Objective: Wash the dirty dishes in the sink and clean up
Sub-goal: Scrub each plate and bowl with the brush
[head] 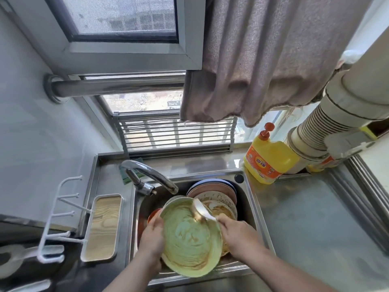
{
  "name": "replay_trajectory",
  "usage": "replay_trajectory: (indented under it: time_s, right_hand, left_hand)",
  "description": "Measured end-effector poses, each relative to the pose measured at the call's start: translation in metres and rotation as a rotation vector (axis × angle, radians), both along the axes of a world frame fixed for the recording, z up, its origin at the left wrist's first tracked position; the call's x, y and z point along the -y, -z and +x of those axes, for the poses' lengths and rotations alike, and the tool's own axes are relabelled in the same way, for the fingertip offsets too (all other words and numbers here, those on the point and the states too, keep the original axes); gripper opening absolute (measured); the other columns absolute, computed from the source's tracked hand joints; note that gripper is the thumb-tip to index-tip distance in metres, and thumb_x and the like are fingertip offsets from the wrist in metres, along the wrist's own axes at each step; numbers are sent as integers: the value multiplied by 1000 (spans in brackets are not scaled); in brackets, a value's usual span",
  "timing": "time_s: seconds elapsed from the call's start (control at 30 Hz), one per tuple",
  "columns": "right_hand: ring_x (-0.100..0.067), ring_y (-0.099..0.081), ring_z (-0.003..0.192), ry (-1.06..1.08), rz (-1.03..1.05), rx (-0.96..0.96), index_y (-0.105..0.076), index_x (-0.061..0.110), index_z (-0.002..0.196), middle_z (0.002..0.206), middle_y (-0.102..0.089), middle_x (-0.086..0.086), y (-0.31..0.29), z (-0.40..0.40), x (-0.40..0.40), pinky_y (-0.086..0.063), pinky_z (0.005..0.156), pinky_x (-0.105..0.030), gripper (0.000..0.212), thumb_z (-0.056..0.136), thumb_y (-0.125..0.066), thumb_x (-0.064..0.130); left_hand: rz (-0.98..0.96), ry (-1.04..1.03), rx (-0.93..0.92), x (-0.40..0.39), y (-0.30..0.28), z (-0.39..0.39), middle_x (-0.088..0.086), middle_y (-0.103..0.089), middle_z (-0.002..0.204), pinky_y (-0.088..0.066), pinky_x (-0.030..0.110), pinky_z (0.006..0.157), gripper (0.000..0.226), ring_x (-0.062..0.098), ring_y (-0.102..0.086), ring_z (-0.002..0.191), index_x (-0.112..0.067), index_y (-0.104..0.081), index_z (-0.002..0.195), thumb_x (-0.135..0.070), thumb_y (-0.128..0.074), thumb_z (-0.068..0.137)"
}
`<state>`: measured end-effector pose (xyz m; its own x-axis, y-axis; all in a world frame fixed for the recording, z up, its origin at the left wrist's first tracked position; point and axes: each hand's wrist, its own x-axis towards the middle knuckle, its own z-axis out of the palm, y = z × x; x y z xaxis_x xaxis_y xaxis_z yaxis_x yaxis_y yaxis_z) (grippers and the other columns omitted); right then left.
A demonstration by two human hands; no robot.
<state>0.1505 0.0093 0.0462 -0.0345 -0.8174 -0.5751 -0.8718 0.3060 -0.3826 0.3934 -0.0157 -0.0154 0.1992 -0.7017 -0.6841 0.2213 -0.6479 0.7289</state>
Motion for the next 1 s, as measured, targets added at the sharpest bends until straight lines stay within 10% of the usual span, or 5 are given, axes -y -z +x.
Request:
replay_trajectory:
  time_s: [0.2,0.33,0.47,0.67,1.0]
  right_hand:
    - [-30,-66,110,-45,55,268,-45,52,126,116,-72,-7,-16,71,-30,-51,89,-34,22,104,-40,50]
    - [-27,-69,106,-154,119,103,-38,59,130,115,-72,-5,-17,10,-46,-53,85,-33,27,105,-39,51]
    - [-27,-69,97,-106,90,-131,-34,61,135,105,-71,-2,-4,-46,-16,-49,72,-36,30,106,-28,55]
    - [-32,-66,113,-116,48,106,-40,55,139,123,-70,-7,-1,26,-2,-52,87,-37,33,107,-33,48]
    - [0,-69,83,169,73,134,-42,76,96,96,-73,10,33,-61,-52,-54,79,-18,23,99,-48,54]
  left_hand:
    - [-34,-169,-41,22,-14,-8,10,-71,116,-59,50,82,33,33,-70,102,-36,-63,115,-38,-29,115]
    - [-56,-185,-21,23,-3,8,12,-65,133,-52,59,101,34,34,-65,118,-30,-57,134,-40,-31,114]
    - [7,-79,-14,11,0,-8,8,-70,126,-61,47,85,37,29,-69,110,-31,-63,134,-44,-35,112]
    - [125,-169,-159,7,-3,-47,18,-72,117,-58,66,88,37,40,-72,103,-26,-59,132,-48,-37,111]
    - [-142,89,207,40,-17,-13,-13,-78,96,-57,19,73,13,6,-72,96,-39,-74,102,-32,-63,104]
